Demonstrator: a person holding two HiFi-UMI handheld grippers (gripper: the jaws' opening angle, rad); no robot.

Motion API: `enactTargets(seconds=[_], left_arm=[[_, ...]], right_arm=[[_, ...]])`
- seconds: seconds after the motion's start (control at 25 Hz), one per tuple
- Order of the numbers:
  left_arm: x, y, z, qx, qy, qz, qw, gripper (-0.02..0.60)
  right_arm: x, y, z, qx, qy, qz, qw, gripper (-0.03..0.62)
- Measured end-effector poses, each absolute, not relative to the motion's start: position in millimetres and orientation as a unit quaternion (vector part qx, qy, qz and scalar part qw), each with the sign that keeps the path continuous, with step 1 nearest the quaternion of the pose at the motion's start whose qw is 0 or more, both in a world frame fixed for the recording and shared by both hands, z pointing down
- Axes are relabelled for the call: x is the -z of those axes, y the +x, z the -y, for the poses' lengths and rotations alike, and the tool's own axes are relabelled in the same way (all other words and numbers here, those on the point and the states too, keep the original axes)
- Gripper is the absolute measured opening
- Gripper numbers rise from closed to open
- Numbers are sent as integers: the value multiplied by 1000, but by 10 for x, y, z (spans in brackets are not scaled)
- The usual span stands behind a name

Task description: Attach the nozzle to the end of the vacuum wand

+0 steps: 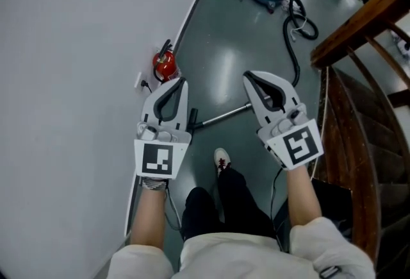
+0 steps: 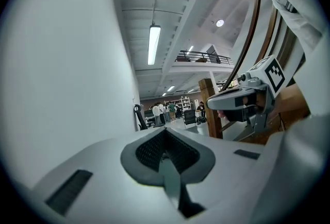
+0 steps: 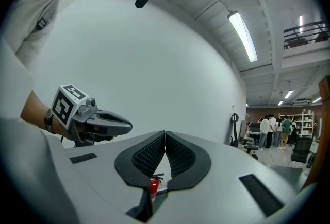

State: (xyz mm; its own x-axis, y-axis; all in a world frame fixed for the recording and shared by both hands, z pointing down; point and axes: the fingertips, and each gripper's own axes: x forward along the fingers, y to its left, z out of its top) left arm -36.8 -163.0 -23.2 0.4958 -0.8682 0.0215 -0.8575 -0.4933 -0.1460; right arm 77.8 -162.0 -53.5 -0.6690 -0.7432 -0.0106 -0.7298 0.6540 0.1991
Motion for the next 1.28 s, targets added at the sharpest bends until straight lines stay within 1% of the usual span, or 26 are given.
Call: enactTargets(seconds=[0.28,0.56,0.96,1.28], left_arm=[[1169,-429,1375,41,-857,-511,55,0],[1840,-468,852,41,-857,-511,48,0],[2547,-567,101,21,-851,-520,69,0],[2746,-642,-535,20,-855,-512,83,0]], right_arm=[[1428,749,1305,77,406,910,27,28],[2161,751,829,74,411,908,38,28],[2798,523,4,86,403,910,46,28],[2906,443,-668,80,427,900,39,26]])
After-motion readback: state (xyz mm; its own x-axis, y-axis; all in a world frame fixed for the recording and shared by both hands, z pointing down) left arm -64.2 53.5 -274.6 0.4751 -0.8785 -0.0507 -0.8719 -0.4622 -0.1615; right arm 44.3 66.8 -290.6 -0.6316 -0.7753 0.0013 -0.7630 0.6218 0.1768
